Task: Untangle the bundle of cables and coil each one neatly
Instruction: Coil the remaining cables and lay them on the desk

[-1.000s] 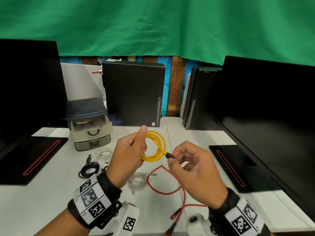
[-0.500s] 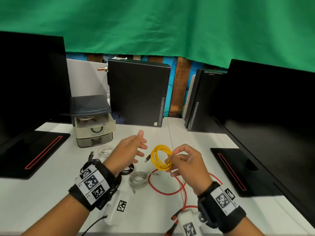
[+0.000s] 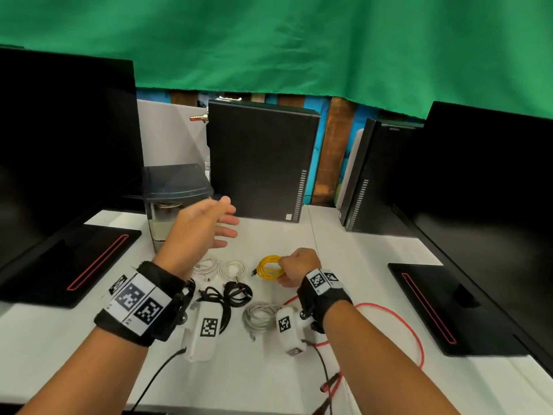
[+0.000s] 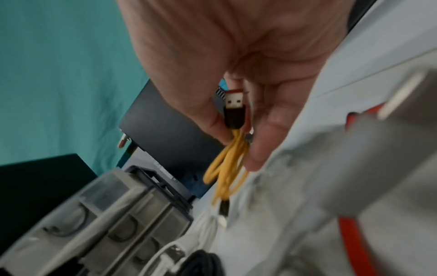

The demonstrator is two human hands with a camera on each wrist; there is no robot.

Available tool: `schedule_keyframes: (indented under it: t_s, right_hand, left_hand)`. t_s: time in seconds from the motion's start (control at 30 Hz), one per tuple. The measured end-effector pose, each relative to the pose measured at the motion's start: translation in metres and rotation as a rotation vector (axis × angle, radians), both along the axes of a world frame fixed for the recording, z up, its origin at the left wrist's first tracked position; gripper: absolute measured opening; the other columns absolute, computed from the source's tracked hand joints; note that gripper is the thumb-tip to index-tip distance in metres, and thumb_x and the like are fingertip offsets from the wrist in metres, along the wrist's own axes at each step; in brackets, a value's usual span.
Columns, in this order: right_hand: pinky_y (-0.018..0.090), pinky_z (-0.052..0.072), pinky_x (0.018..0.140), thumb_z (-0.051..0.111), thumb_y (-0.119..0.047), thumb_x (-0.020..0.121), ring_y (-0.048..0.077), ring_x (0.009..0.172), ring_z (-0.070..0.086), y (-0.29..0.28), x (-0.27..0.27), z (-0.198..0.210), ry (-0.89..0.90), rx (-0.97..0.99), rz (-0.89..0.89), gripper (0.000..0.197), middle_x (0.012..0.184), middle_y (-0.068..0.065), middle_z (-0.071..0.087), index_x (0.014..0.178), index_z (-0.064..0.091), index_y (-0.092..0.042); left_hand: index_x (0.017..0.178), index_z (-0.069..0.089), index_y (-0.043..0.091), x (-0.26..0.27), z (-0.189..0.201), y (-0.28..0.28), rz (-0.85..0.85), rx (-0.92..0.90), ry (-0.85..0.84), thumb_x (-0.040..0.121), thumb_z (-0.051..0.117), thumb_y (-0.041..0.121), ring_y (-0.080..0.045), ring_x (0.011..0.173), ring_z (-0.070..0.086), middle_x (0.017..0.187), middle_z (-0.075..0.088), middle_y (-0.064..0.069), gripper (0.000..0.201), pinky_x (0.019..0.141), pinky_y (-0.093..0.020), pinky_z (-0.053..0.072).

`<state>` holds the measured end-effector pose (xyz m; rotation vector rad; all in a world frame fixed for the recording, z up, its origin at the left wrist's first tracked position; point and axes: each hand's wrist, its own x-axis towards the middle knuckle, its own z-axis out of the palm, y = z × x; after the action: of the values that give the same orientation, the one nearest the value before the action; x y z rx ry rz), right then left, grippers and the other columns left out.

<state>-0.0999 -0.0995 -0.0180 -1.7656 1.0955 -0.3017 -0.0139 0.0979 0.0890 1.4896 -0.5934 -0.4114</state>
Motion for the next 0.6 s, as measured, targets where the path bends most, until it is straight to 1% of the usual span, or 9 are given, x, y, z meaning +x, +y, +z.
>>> schedule_keyframes:
  t_s: [0.07, 0.13, 0.23, 0.27, 0.33, 0.4, 0.43, 0.5, 0.6]
  right_hand:
    - [0.038, 0.061, 0.076, 0.072, -0.034, 0.08, 0.031, 0.088, 0.072, 0.0, 0.001, -0.003, 0.121, -0.137, 0.027, 0.032, 0.094, 0.013, 0.073, 0.096, 0.069, -0.006]
    - [0.033, 0.057, 0.077, 0.065, -0.047, 0.086, 0.029, 0.093, 0.07, -0.008, -0.009, 0.003, 0.233, -0.262, 0.045, 0.042, 0.101, 0.009, 0.073, 0.102, 0.071, -0.009]
    - [0.041, 0.06, 0.081, 0.065, -0.05, 0.087, 0.029, 0.088, 0.071, -0.017, -0.043, 0.028, 0.162, -0.299, 0.023, 0.036, 0.092, 0.007, 0.074, 0.09, 0.072, -0.015]
    - [0.041, 0.061, 0.079, 0.067, -0.047, 0.088, 0.028, 0.083, 0.072, -0.017, -0.06, 0.036, 0.087, -0.269, -0.003, 0.033, 0.089, 0.007, 0.074, 0.087, 0.071, -0.015]
    - [0.033, 0.06, 0.067, 0.068, -0.04, 0.091, 0.022, 0.074, 0.072, -0.012, -0.096, 0.05, -0.041, -0.177, -0.021, 0.028, 0.086, 0.009, 0.074, 0.089, 0.071, -0.011]
    - [0.027, 0.055, 0.058, 0.069, -0.035, 0.092, 0.018, 0.067, 0.069, -0.003, -0.13, 0.058, -0.072, -0.124, 0.031, 0.026, 0.085, 0.009, 0.074, 0.09, 0.071, -0.009]
    - [0.025, 0.054, 0.056, 0.069, -0.034, 0.092, 0.016, 0.065, 0.068, 0.001, -0.144, 0.059, -0.06, -0.113, 0.055, 0.026, 0.083, 0.008, 0.075, 0.09, 0.072, -0.009]
    - [0.024, 0.053, 0.056, 0.069, -0.034, 0.092, 0.014, 0.063, 0.068, 0.002, -0.165, 0.054, -0.055, -0.106, 0.055, 0.025, 0.081, 0.006, 0.075, 0.09, 0.072, -0.01]
    - [0.025, 0.054, 0.059, 0.069, -0.035, 0.092, 0.013, 0.063, 0.068, -0.002, -0.182, 0.044, -0.086, -0.085, 0.009, 0.024, 0.08, 0.005, 0.075, 0.089, 0.072, -0.012]
  left_hand:
    - [0.098, 0.07, 0.014, -0.003, -0.004, -0.001, -0.013, 0.028, -0.044, 0.1, 0.055, 0.037, -0.017, 0.076, 0.069, 0.089, 0.074, -0.004, 0.027, 0.076, -0.038, 0.053]
    - [0.1, 0.07, 0.012, -0.006, -0.007, -0.003, -0.031, 0.061, -0.073, 0.1, 0.055, 0.036, -0.016, 0.076, 0.068, 0.092, 0.074, -0.005, 0.027, 0.074, -0.035, 0.053]
    - [0.099, 0.069, 0.012, -0.013, -0.011, -0.007, -0.072, 0.089, -0.072, 0.1, 0.056, 0.032, -0.015, 0.074, 0.068, 0.089, 0.073, -0.003, 0.024, 0.067, -0.029, 0.051]
    - [0.097, 0.07, 0.013, -0.017, -0.013, -0.01, -0.095, 0.105, -0.076, 0.1, 0.057, 0.028, -0.014, 0.072, 0.067, 0.086, 0.073, -0.002, 0.02, 0.065, -0.027, 0.05]
    - [0.09, 0.07, 0.012, -0.032, -0.02, -0.015, -0.182, 0.168, -0.103, 0.098, 0.059, 0.018, -0.015, 0.066, 0.065, 0.08, 0.072, -0.002, 0.014, 0.061, -0.027, 0.048]
    - [0.083, 0.068, 0.009, -0.051, -0.03, -0.022, -0.341, 0.254, -0.133, 0.096, 0.062, 0.013, -0.013, 0.055, 0.062, 0.073, 0.07, -0.003, 0.016, 0.052, -0.023, 0.045]
    - [0.079, 0.067, 0.008, -0.063, -0.036, -0.025, -0.444, 0.321, -0.137, 0.096, 0.065, 0.016, -0.01, 0.05, 0.06, 0.07, 0.068, -0.004, 0.018, 0.048, -0.02, 0.044]
    - [0.079, 0.064, 0.012, -0.089, -0.05, -0.031, -0.675, 0.572, -0.196, 0.092, 0.07, 0.034, -0.008, 0.049, 0.061, 0.071, 0.068, 0.0, 0.026, 0.047, -0.019, 0.045]
    - [0.091, 0.069, 0.012, -0.127, -0.071, -0.038, -0.936, 1.052, -0.455, 0.078, 0.072, 0.063, -0.013, 0.064, 0.067, 0.077, 0.072, 0.001, 0.053, 0.067, -0.029, 0.055]
